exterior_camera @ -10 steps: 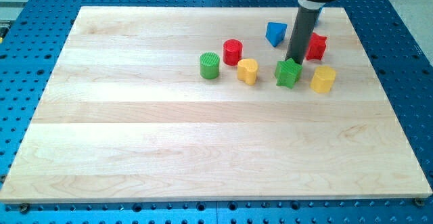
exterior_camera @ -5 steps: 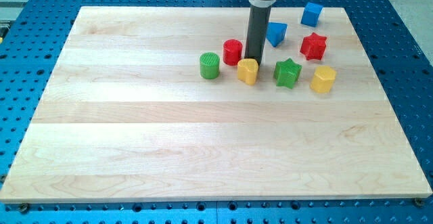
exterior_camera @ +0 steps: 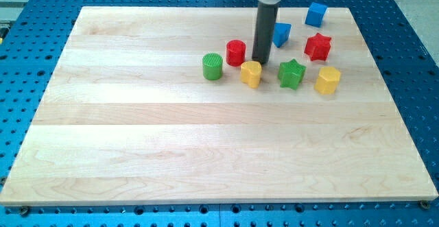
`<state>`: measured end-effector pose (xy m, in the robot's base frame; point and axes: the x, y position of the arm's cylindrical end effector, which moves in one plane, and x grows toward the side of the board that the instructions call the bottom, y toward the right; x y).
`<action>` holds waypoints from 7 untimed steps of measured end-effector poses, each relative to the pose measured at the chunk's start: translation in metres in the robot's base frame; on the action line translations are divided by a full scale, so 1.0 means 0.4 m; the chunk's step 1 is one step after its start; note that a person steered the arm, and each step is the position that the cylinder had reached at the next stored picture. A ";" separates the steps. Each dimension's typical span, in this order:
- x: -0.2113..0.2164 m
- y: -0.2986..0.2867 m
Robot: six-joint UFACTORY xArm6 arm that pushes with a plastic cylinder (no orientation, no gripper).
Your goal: Slide the green star and heart slightly to the bottom
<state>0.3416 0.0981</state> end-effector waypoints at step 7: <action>0.069 0.252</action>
<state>0.3691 0.1991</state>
